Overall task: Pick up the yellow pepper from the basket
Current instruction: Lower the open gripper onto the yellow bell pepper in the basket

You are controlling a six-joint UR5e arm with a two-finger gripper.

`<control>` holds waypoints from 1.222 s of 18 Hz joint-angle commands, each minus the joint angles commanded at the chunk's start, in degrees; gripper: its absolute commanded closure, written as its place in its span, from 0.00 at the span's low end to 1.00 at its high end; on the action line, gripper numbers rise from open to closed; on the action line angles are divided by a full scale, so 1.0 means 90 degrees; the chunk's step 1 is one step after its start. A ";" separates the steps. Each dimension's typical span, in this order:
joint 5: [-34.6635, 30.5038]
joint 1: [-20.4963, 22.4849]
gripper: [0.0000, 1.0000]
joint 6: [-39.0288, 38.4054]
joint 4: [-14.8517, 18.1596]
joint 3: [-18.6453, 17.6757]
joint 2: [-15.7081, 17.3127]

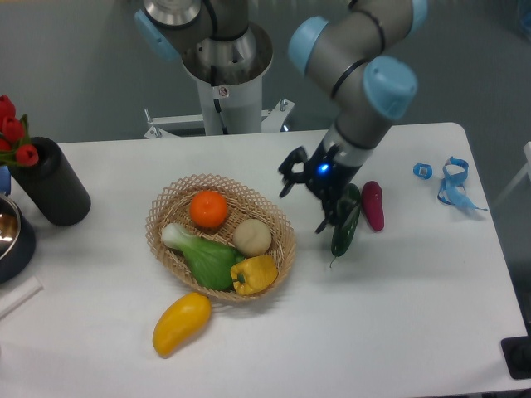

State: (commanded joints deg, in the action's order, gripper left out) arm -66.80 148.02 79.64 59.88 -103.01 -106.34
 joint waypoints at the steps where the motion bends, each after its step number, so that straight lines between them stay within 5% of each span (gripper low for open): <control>1: 0.0000 -0.0117 0.00 -0.0069 -0.0303 0.0000 -0.0146; 3: 0.0010 -0.0216 0.00 -0.0351 -0.0656 0.0010 -0.0264; 22: 0.0166 -0.0568 0.00 -0.0431 -0.0862 0.0166 -0.0831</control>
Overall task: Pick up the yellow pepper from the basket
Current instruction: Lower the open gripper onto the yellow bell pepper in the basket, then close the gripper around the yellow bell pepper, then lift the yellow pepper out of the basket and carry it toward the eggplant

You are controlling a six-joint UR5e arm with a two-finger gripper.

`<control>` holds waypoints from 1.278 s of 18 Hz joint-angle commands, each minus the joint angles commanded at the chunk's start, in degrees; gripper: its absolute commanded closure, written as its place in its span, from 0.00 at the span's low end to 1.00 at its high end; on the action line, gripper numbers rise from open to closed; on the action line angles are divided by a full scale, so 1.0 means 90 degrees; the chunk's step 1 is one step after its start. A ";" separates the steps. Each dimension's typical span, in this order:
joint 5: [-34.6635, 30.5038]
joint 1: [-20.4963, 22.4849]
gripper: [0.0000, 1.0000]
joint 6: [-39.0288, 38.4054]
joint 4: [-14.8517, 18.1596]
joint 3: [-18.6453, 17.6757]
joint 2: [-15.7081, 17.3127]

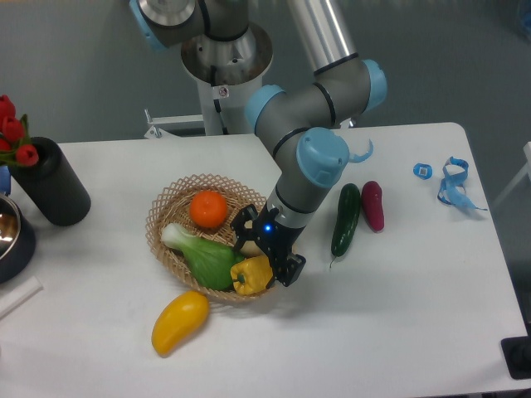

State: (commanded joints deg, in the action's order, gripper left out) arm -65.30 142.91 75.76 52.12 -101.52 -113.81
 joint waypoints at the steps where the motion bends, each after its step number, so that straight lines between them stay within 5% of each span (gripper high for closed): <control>1: 0.0000 -0.0039 0.00 -0.0039 -0.0010 0.0039 -0.0020; 8: 0.0000 -0.0147 0.00 -0.0156 -0.0020 0.0069 -0.0137; 13: -0.0010 -0.0147 0.53 -0.0108 -0.0020 0.0039 -0.0079; 15: -0.0019 -0.0147 0.67 -0.0117 -0.0020 0.0030 -0.0069; 23: 0.0116 -0.0098 0.72 -0.0527 0.0048 0.0117 0.0077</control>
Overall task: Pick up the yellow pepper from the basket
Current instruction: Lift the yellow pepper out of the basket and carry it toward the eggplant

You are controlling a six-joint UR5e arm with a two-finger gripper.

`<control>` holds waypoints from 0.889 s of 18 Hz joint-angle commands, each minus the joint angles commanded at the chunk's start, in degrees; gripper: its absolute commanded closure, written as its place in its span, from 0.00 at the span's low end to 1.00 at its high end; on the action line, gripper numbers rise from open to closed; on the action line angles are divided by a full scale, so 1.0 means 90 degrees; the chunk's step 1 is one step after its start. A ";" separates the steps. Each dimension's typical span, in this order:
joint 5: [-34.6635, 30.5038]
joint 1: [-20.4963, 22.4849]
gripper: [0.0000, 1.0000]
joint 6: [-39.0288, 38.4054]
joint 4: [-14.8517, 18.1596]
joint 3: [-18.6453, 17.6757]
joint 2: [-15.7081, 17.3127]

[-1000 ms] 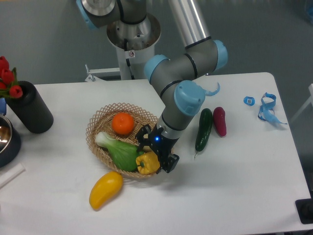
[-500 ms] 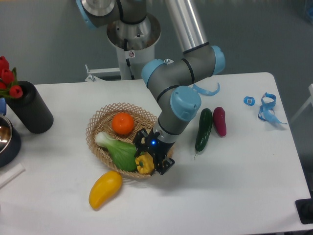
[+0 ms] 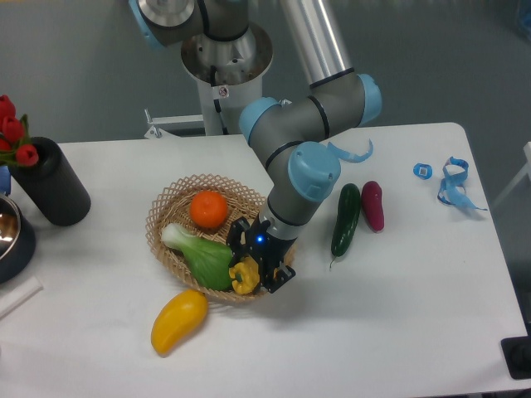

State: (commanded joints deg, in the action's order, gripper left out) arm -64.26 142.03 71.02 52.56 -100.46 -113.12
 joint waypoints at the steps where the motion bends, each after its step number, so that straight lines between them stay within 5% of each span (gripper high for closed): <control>1: 0.0068 0.0019 0.72 -0.0049 0.0020 0.0020 0.0088; 7: 0.0528 0.0361 0.66 -0.0508 0.0381 0.0516 0.0294; 16: 0.0023 0.1191 0.63 -0.0480 0.0254 0.1230 0.0245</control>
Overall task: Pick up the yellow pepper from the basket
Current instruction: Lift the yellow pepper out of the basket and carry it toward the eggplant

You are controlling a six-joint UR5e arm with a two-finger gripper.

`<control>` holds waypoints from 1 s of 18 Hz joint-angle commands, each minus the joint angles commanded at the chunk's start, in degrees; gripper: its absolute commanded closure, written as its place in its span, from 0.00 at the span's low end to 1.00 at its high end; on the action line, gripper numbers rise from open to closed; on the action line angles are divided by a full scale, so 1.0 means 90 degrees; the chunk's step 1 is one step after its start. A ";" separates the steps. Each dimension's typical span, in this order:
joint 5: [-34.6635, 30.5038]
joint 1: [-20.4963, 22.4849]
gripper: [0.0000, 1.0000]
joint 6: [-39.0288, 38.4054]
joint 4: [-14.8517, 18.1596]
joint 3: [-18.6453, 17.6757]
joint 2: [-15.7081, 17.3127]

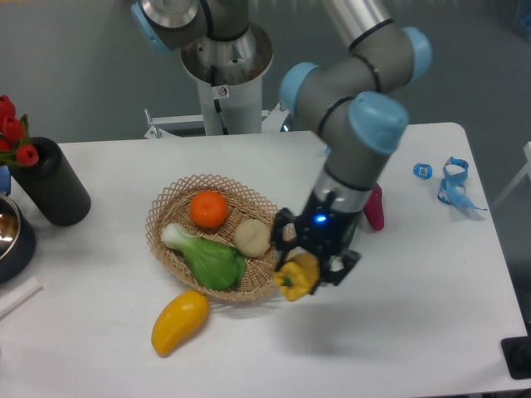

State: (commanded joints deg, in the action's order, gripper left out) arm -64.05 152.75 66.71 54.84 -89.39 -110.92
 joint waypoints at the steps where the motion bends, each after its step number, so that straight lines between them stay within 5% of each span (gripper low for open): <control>1: -0.0283 0.0097 0.63 0.0174 0.0000 0.0010 0.0010; 10: -0.1261 0.0440 0.68 0.0381 0.0058 0.0147 -0.0107; 13: -0.2158 0.0421 0.68 0.0439 0.0097 0.0127 -0.0107; 18: -0.2219 0.0479 0.67 0.0819 0.0039 0.0147 -0.0214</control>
State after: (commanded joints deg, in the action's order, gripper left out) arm -84.02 157.06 74.08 55.20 -88.07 -112.85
